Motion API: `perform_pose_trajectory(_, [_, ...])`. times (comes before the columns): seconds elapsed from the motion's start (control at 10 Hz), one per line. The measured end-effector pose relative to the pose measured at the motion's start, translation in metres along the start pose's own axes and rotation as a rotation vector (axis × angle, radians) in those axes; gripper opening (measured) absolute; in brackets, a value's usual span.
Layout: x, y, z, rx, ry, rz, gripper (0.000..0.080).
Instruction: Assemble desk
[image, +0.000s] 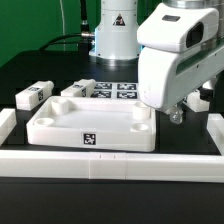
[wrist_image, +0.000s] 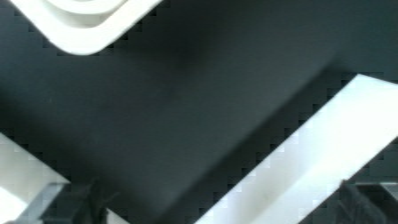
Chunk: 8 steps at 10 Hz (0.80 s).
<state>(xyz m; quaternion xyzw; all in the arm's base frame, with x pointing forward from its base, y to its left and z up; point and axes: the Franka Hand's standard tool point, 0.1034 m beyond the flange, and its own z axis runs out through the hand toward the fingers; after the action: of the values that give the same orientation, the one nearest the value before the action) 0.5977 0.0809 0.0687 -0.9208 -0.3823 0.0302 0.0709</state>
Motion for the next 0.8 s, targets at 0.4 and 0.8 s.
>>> perform_pose_trajectory(0.4, [0.000, 0.000, 0.000, 0.000, 0.000, 0.000, 0.0650])
perform_pose_trajectory(0.8, [-0.037, 0.006, -0.007, -0.109, 0.060, -0.311, 0.0650])
